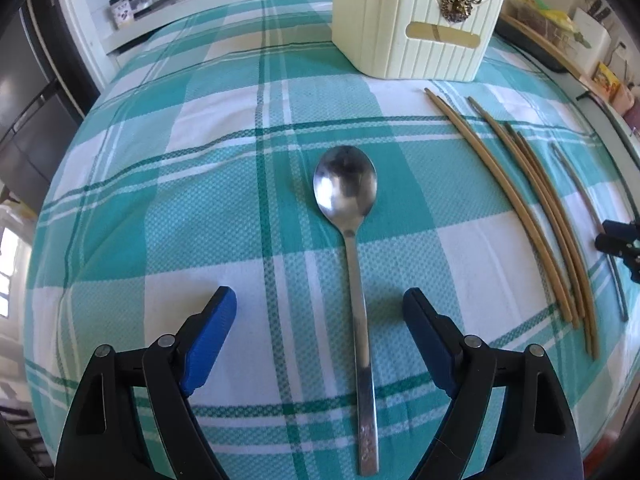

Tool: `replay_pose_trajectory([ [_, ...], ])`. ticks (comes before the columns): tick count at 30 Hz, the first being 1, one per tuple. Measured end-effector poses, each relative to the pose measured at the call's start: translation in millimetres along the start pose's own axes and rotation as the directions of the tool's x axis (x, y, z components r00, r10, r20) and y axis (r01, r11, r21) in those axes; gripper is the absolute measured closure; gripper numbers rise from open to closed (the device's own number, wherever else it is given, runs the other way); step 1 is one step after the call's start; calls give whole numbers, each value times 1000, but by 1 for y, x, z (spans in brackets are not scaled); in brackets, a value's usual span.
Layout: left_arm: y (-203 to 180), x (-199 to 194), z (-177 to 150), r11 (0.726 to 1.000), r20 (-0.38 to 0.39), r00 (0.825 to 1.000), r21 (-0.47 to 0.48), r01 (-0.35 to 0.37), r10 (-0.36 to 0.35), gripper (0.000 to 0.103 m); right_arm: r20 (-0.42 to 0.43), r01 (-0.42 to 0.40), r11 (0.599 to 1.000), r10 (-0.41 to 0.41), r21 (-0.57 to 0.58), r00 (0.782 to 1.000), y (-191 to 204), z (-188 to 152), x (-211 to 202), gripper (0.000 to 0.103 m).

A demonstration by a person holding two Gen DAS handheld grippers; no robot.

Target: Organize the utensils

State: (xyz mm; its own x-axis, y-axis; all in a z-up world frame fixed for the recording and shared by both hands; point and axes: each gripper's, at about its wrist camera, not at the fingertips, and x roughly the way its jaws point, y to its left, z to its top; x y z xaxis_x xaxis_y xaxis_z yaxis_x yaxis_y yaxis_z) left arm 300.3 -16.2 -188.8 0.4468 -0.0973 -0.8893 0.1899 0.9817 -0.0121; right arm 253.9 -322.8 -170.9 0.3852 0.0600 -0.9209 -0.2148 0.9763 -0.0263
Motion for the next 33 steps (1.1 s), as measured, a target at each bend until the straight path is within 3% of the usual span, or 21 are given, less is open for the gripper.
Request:
replay_pose_trajectory([
  [8, -6, 18, 36, 1000, 1, 1000, -8, -10, 10, 23, -11, -11, 1000, 12, 16, 1000, -10, 45, 19, 69],
  [11, -5, 17, 39, 1000, 12, 1000, -10, -13, 13, 42, -5, -23, 999, 23, 45, 1000, -16, 64, 27, 75],
  [12, -5, 16, 39, 1000, 19, 1000, -9, -13, 13, 54, -5, -17, 999, 17, 47, 1000, -17, 69, 29, 91],
  [13, -4, 15, 40, 1000, 25, 1000, -5, -8, 9, 66, -9, -17, 998, 17, 54, 1000, -19, 73, 31, 96],
  [16, 2, 11, 39, 1000, 32, 999, -17, 18, -17, 67, 4, -35, 996, 35, 86, 999, -23, 77, 29, 97],
  [19, 9, -8, 35, 999, 82, 996, -35, 34, -31, 67, 81, -77, 991, 68, 108, 994, -24, 74, 8, 97],
  [25, 16, -75, 22, 995, 224, 970, -26, 99, -90, 67, 287, -157, 984, 126, 89, 950, -18, 53, -76, 97],
  [33, 22, -137, 10, 986, 336, 930, -21, 164, -147, 67, 471, -156, 987, 116, 46, 875, -10, 24, -158, 97],
])
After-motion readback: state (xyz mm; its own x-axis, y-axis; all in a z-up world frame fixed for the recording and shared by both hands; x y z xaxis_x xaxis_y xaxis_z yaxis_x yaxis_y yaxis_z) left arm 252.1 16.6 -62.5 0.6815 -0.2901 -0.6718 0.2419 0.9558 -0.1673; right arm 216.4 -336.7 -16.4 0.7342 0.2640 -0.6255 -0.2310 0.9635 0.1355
